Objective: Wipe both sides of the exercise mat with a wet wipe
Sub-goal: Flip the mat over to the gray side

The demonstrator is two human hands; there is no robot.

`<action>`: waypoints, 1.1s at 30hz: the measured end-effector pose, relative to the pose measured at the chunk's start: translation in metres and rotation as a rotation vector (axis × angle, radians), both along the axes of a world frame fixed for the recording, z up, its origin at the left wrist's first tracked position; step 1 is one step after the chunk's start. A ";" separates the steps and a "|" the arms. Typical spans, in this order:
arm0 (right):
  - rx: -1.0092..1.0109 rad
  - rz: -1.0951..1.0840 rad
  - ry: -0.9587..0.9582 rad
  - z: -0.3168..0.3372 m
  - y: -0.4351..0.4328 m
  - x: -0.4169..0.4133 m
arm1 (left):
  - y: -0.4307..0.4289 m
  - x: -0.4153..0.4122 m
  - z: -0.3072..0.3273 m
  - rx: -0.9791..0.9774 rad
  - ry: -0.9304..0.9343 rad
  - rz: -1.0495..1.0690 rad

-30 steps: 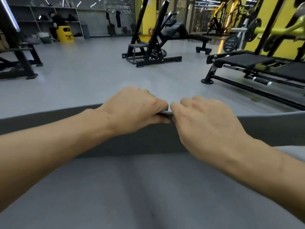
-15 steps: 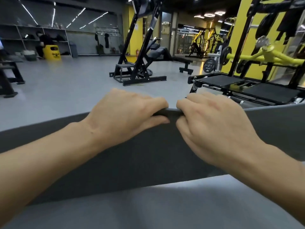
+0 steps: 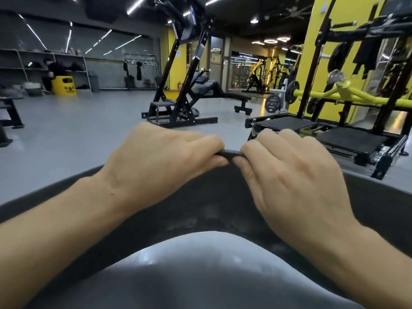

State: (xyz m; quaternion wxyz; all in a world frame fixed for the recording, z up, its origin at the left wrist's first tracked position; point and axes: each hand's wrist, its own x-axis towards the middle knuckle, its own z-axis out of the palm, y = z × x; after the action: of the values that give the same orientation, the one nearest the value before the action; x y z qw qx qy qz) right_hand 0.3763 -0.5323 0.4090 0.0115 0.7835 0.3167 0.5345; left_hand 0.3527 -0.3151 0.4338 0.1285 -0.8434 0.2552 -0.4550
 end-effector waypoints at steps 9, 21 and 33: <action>0.002 0.117 0.017 -0.013 -0.014 0.013 | 0.002 -0.009 -0.026 -0.006 -0.096 0.048; -0.014 0.240 -0.032 0.033 -0.020 0.015 | -0.006 -0.003 0.011 0.035 0.001 -0.105; -0.311 0.143 0.489 0.085 -0.034 -0.027 | -0.018 -0.023 0.053 -0.089 0.574 -0.352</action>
State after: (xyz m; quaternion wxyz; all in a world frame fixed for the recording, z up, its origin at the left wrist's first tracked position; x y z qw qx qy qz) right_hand 0.3489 -0.5666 0.4943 0.0171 0.8535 0.4427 0.2743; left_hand 0.3299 -0.3332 0.4868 -0.0662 -0.8849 0.4025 -0.2248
